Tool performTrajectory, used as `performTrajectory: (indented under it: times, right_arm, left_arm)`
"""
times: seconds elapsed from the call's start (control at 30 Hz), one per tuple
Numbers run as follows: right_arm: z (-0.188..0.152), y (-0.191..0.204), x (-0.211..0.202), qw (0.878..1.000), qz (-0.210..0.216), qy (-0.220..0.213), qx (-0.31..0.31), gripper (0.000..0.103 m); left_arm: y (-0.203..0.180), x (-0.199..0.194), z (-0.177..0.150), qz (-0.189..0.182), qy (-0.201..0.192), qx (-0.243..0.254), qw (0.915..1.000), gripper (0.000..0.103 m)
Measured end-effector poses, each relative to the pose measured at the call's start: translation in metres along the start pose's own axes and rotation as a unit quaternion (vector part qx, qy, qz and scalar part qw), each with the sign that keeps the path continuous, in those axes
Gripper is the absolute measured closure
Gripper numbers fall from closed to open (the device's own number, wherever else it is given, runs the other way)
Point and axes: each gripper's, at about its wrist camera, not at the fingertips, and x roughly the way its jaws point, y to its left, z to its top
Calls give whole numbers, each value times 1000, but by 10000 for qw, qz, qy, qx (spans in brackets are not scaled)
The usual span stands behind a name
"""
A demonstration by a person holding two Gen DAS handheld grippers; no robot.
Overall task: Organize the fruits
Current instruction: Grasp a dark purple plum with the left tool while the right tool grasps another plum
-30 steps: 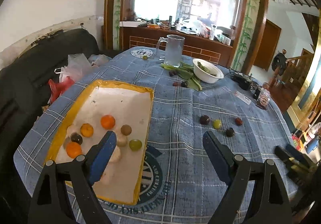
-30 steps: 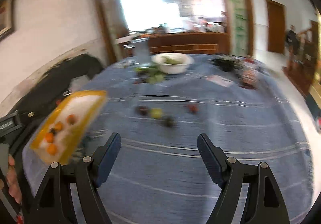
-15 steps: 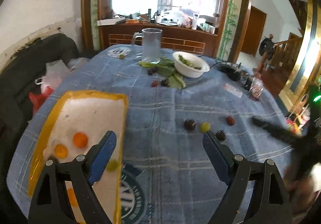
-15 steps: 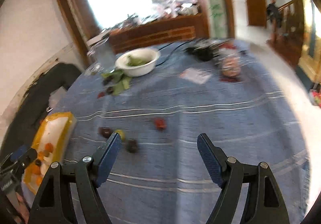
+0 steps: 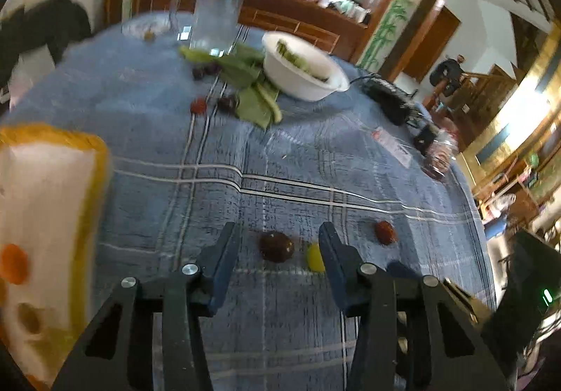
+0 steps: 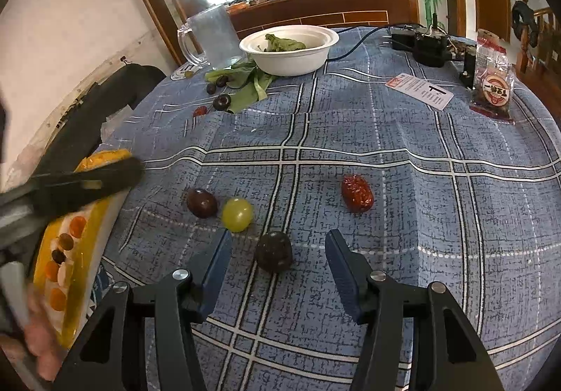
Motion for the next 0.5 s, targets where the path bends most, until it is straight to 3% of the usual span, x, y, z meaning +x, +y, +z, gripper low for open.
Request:
performTrajectory:
  times: [0.13,0.2,0.5]
  right_arm:
    - [2,3,5,10000,-33,0,-73,44]
    - [2,4,7,9999,-66,9,-108,44]
    - [-1,11,17,9981,-437,110,-423,44]
  left_arm:
    - [8,27,-3,57,164,-93,9998,58]
    - [10,33,-5,67,211,-43,9997,63]
    - [-2,33,-16,-17,56,375,9993,65]
